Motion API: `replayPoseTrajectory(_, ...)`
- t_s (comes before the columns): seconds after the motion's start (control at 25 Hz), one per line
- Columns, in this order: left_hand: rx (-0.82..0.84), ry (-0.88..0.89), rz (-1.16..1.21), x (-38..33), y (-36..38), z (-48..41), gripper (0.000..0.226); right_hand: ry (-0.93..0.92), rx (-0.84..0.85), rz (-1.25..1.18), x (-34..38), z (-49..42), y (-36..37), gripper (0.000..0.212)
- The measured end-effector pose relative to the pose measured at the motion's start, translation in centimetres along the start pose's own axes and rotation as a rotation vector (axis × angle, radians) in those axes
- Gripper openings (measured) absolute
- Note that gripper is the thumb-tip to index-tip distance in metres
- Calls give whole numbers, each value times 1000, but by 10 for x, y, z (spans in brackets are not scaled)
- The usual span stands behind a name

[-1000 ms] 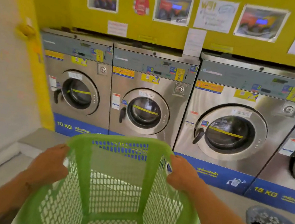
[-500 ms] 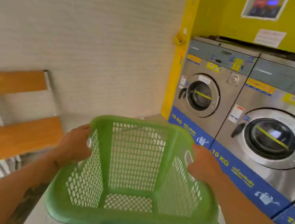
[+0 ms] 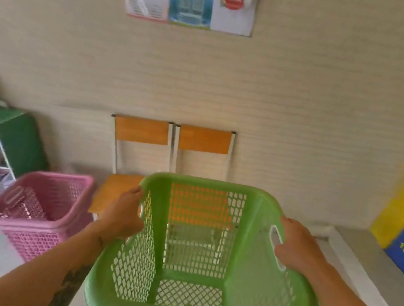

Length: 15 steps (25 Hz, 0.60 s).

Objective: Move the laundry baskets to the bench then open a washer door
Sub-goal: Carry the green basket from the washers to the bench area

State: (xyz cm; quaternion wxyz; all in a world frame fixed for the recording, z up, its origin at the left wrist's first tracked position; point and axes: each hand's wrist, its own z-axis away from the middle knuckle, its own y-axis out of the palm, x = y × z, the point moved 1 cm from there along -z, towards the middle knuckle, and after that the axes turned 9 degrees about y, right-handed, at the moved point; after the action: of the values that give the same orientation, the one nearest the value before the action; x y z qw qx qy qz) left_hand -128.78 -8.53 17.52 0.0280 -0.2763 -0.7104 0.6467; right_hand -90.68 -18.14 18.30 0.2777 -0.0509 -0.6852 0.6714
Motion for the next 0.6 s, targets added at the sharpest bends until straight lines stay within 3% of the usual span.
replayPoseTrajectory(0.12, -56, -84, -37, 88, -34, -3, 84, -91, 63, 14, 103, -39, 34, 60)
replayPoseTrajectory(0.24, -113, -199, -39, 176, -55, -4, 90, -239, 112, 36, 204, -81, 69, 49)
replayPoseTrajectory(0.32, -123, -270, -83, 234, -66, -10, 90, -314, 161, 68, 269, -109, 89, 57)
replayPoseTrajectory(0.44, -141, -398, -191, 317, -89, -30, 68, -427, 220, 59, 370, -164, 119, 72)
replayPoseTrajectory(0.6, -206, -531, -277, 389, -131, -57, 57, -629, 226, 11, 487, -231, 148, 69)
